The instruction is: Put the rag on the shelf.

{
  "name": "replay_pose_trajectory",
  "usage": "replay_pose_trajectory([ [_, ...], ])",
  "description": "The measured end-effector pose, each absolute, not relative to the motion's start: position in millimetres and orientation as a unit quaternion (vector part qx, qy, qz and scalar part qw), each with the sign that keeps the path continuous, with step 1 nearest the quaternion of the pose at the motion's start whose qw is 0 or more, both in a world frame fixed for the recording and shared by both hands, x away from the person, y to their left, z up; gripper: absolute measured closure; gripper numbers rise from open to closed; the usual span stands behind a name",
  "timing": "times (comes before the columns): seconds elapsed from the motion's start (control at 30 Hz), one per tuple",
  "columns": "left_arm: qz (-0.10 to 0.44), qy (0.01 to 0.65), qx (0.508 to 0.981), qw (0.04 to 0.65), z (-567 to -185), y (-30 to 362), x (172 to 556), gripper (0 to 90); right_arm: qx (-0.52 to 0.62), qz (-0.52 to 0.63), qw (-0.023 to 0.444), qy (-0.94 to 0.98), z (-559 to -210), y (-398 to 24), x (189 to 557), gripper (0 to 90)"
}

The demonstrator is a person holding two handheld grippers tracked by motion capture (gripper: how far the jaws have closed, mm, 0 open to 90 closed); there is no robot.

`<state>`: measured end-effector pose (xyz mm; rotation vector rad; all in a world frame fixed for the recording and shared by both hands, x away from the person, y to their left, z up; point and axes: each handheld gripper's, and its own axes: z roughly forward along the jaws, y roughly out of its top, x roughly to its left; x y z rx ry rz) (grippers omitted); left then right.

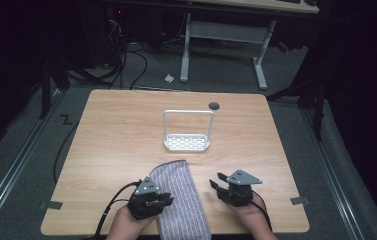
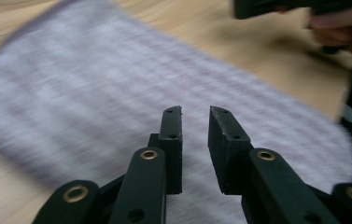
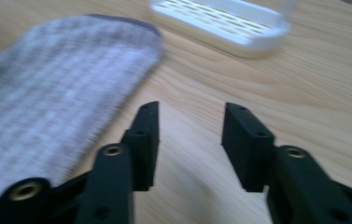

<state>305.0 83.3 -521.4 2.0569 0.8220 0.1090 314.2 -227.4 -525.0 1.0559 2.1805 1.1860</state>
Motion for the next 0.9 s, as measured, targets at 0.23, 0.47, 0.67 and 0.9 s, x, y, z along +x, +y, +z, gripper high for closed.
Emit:
replay_pose_trajectory([
  [0.23, 0.054, 0.345, 0.839, 0.418, -535, 84, 312, 77.1, 0.326, 0.405, 0.181, 0.835, -528, -176, 322, 85.2],
  [0.47, 0.023, 0.338, 0.832, 0.439, -540, 64, 321, 75.2, 0.337, 0.365, 0.166, 0.852, -535, -186, 317, 86.8],
  [0.67, 0.014, 0.324, 0.826, 0.461, -533, 57, 324, 61.9, 0.352, 0.358, 0.170, 0.848, -534, -218, 298, 85.8],
  [0.9, 0.103, 0.396, 0.790, 0.458, -531, 66, 371, 56.4, 0.364, 0.371, 0.169, 0.837, -537, -225, 299, 84.6],
])
